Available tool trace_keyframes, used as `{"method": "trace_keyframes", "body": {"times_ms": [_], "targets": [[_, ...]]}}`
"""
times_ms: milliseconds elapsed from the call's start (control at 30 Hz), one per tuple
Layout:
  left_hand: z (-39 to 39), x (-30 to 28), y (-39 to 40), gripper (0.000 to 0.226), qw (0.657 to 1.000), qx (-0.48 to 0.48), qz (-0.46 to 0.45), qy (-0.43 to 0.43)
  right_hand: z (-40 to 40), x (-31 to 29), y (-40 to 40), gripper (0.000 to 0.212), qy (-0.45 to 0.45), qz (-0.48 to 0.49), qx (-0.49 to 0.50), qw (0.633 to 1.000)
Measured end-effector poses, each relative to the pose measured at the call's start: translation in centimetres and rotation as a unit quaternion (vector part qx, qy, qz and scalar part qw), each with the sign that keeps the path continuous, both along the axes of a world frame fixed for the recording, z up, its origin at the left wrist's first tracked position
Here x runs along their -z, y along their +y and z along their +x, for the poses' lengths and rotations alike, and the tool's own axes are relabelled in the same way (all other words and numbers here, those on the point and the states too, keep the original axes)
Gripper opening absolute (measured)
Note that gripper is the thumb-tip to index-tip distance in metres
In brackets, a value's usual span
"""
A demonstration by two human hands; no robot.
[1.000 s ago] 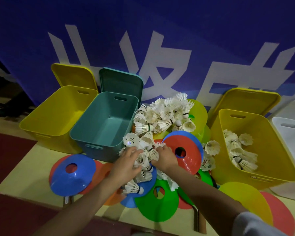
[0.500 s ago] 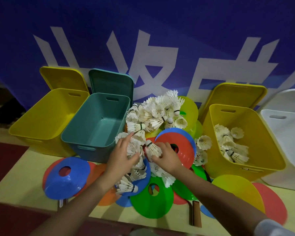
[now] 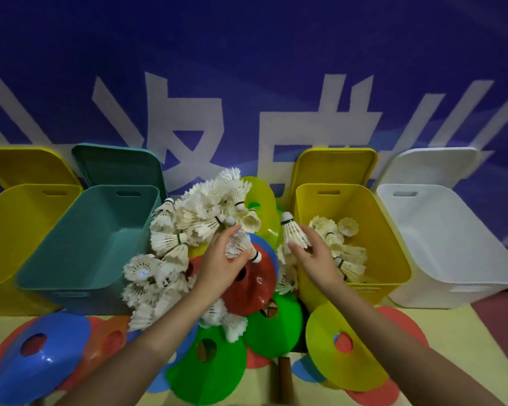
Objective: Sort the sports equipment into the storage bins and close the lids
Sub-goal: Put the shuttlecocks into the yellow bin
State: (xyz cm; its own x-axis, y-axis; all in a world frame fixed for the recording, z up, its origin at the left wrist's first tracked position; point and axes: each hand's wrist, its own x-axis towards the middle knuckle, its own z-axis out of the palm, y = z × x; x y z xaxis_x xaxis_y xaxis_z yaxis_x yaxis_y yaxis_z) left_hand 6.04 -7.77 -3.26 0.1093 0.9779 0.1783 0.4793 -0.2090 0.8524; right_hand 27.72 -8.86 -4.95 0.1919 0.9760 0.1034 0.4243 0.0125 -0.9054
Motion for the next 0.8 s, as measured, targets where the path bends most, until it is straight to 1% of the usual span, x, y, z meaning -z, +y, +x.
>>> {"method": "trace_keyframes", "body": {"times_ms": [100, 167, 233, 300, 400, 500, 600, 667, 700, 733, 767, 800], "targets": [[4.2, -0.3, 0.4, 0.047, 0.999, 0.024, -0.016, -0.013, 6.3, -0.9, 0.1, 0.042, -0.001, -0.018, 0.051, 0.999], [6.9, -0.7, 0.8, 0.046, 0.999, 0.033, -0.028, -0.023, 10.2, -0.8, 0.4, 0.042, -0.013, -0.06, 0.088, 0.994], [9.4, -0.7, 1.3, 0.046, 0.998, 0.043, -0.034, -0.031, 13.4, -0.3, 0.7, 0.043, -0.055, -0.116, 0.084, 0.988], [11.4, -0.5, 1.7, 0.046, 0.998, 0.041, -0.043, -0.03, 15.5, 0.6, 1.2, 0.047, -0.106, -0.178, 0.018, 0.978], [13.5, 0.2, 1.4, 0.048, 0.997, 0.015, -0.059, -0.042, 16.2, 2.8, 2.3, 0.052, -0.168, -0.262, -0.092, 0.946], [14.8, 0.9, 0.6, 0.05, 0.994, -0.011, -0.081, -0.075, 16.2, 4.7, 3.9, 0.057, -0.259, -0.283, -0.187, 0.904], [15.2, 1.6, 0.7, 0.055, 0.992, -0.04, -0.093, -0.073, 16.7, 6.4, 5.1, 0.059, -0.28, -0.32, -0.242, 0.872], [15.6, 1.7, 0.9, 0.055, 0.991, -0.059, -0.092, -0.077, 17.0, 7.3, 5.6, 0.06, -0.333, -0.319, -0.258, 0.849], [15.8, 1.7, 1.0, 0.055, 0.99, -0.069, -0.092, -0.081, 17.0, 7.6, 6.0, 0.063, -0.36, -0.301, -0.264, 0.843], [16.3, 1.7, 1.0, 0.054, 0.989, -0.078, -0.091, -0.086, 17.1, 7.7, 6.3, 0.065, -0.379, -0.276, -0.268, 0.842], [16.8, 1.8, 1.0, 0.054, 0.988, -0.084, -0.091, -0.091, 17.1, 7.6, 6.7, 0.065, -0.383, -0.247, -0.269, 0.848], [17.3, 1.9, 0.9, 0.053, 0.987, -0.089, -0.092, -0.096, 17.3, 7.1, 7.0, 0.062, -0.373, -0.218, -0.264, 0.863]]}}
